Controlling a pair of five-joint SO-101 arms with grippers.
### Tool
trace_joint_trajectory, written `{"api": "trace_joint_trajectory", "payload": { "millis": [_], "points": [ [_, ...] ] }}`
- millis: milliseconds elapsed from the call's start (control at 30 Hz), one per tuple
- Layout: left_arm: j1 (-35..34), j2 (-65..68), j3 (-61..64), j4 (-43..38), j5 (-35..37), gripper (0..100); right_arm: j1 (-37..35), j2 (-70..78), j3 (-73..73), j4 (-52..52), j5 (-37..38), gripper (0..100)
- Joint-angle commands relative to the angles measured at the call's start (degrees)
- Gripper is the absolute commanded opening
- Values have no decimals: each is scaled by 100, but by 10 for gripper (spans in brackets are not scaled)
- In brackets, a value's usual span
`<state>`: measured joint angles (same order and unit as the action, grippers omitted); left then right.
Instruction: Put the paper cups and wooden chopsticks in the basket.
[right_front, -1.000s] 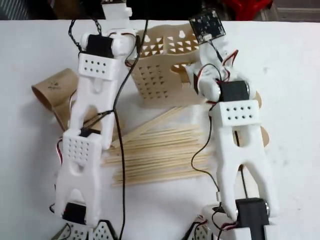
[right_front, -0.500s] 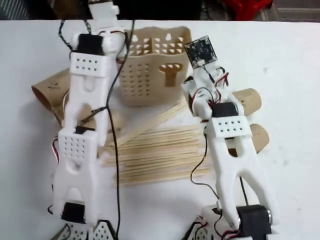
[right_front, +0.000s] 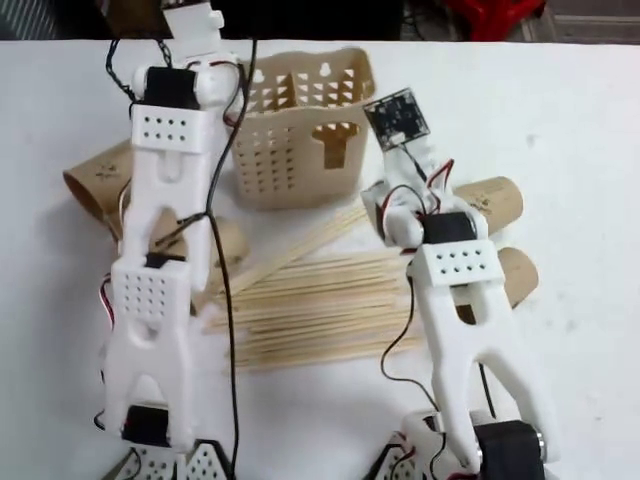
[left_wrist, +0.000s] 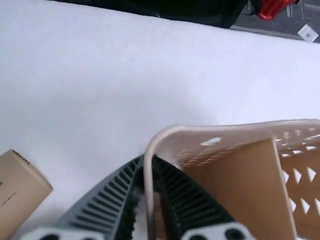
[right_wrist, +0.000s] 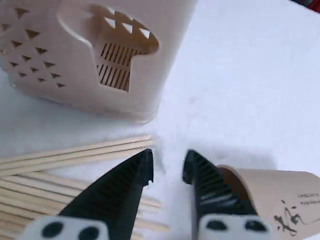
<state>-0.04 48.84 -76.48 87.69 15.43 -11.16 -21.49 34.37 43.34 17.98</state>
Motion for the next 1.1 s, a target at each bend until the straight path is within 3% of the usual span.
{"api": "trace_joint_trajectory", "payload": {
  "millis": [0,167,600,833,933,1067],
  "points": [
    [119,-145,-158,651,-527,71,-163,-207,-26,400,18,44],
    [110,-136,-158,1196,-738,109,-145,-101,-53,760,18,76],
    [92,-1596,-149,1213,-1380,110,-119,-136,-44,1077,26,81],
    [-338,-3099,-158,1363,-1398,110,-207,-84,-18,1209,334,80],
    [-620,-3776,-70,1468,-1767,110,-189,-84,-18,1262,475,77],
    [-1024,-4558,879,1486,-1987,110,-242,-92,-18,1552,519,77]
  ]
}}
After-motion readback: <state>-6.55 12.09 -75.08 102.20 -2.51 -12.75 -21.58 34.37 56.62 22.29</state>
